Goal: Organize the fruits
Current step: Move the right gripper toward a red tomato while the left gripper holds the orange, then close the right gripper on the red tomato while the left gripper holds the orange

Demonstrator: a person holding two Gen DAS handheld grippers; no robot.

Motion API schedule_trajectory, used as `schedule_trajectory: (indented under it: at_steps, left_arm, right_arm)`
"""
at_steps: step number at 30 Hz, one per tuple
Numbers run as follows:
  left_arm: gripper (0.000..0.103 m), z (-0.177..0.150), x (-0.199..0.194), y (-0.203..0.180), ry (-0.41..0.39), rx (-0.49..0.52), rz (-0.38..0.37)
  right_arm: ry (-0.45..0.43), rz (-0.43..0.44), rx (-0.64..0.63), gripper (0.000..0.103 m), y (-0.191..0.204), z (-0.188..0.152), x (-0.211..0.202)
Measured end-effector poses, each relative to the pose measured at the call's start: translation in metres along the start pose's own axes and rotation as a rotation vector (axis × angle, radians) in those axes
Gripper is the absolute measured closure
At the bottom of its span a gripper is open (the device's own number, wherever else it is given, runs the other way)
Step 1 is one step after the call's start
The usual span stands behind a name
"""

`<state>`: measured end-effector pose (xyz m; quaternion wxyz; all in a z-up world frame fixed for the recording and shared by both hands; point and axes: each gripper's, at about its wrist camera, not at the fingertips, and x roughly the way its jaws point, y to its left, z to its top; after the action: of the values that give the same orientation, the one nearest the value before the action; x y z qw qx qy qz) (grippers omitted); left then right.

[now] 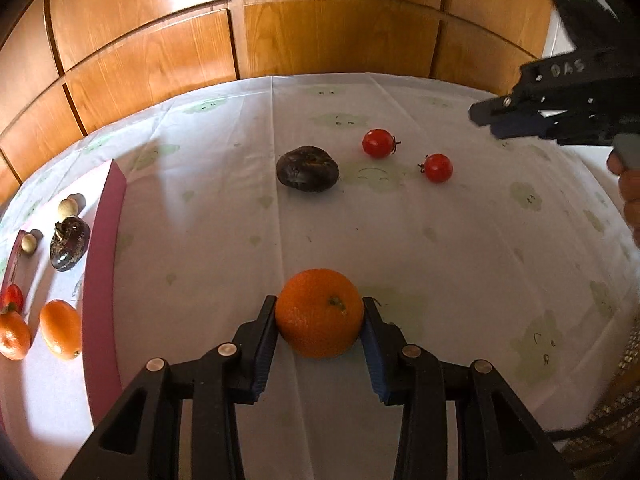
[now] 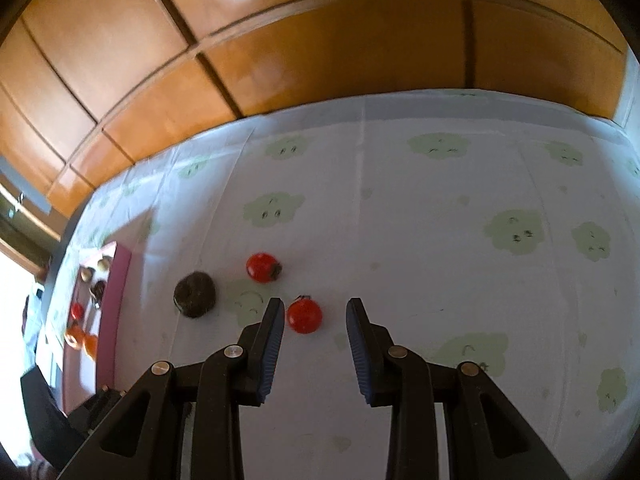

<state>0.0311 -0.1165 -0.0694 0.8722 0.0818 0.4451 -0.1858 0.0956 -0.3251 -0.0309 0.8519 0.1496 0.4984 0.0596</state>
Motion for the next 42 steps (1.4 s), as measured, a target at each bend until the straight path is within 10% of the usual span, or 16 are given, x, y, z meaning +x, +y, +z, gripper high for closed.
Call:
schedule_trajectory:
  at_steps: [42]
  left_arm:
    - [0.063, -0.008, -0.003, 0.002, -0.058, 0.013, -0.013]
  right_arm:
    - [0.133, -0.083, -0.3, 0.077, 0.044, -0.009, 0.062]
